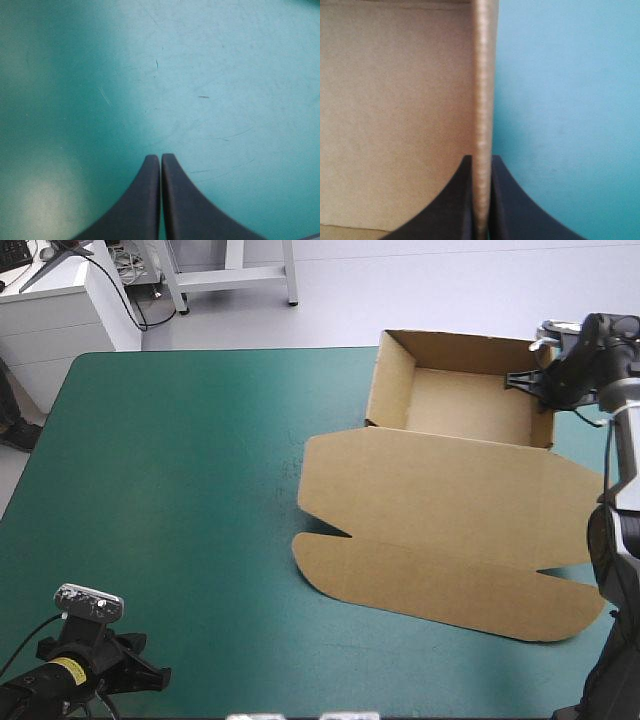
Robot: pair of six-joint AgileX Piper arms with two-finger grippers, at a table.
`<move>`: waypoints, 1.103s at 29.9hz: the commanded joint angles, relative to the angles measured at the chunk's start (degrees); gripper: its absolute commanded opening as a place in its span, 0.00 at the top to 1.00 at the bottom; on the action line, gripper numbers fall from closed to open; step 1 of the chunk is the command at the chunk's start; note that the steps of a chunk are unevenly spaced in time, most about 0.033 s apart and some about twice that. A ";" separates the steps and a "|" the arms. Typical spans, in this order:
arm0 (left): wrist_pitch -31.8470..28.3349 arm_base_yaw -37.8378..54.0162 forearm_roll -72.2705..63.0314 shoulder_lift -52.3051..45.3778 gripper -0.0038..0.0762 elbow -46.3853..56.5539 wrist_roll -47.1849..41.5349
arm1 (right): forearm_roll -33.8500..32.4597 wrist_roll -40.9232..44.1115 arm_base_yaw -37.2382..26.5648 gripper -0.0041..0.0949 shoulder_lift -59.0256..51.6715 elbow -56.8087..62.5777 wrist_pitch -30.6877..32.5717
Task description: Fold the box
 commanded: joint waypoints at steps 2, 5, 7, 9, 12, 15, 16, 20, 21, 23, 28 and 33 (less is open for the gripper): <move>-2.65 -0.22 -0.71 0.52 0.96 -1.38 -0.11 | -1.63 -0.87 -6.71 0.97 -4.20 -0.91 0.59; -2.65 -0.22 -0.71 0.52 0.96 -1.38 -0.11 | -3.83 -0.87 -10.43 0.97 -4.20 0.23 0.59; -2.65 -0.22 -0.71 0.52 0.96 -1.38 -0.11 | -4.28 -0.75 -12.30 0.97 -4.08 0.31 0.59; -2.65 -0.22 -0.61 0.52 0.96 -1.38 -0.11 | -5.23 -0.43 -13.74 0.97 -4.08 0.31 0.59; -2.65 -0.22 -0.61 0.52 0.96 -1.38 -0.11 | -5.69 -0.32 -14.76 0.97 -4.08 0.31 0.59; -2.65 -0.22 -0.61 0.52 0.96 -1.38 -0.11 | -7.70 1.60 -15.07 0.91 -4.08 0.31 0.59; -2.65 -0.22 -0.61 0.52 0.96 -1.38 -0.11 | -8.54 2.03 -15.07 0.86 -4.08 0.31 0.59; -2.65 -0.22 -0.61 0.52 0.96 -1.38 -0.11 | -9.10 3.08 -15.07 0.63 -4.08 0.31 0.59; -2.65 -0.22 -0.61 0.52 0.96 -1.38 -0.11 | -8.98 3.08 -15.07 0.59 -4.08 0.31 0.59; -2.65 -0.22 -0.61 0.52 0.96 -1.38 -0.11 | -8.63 3.08 -15.07 0.56 -4.08 0.31 0.59; -2.65 -0.22 -0.61 0.52 0.96 -1.29 -0.11 | -8.73 2.95 -15.07 0.56 -6.03 0.31 0.59; -2.65 -0.22 -0.53 0.52 0.96 -1.29 -0.11 | -7.27 -0.82 -15.07 0.56 -9.89 0.31 0.59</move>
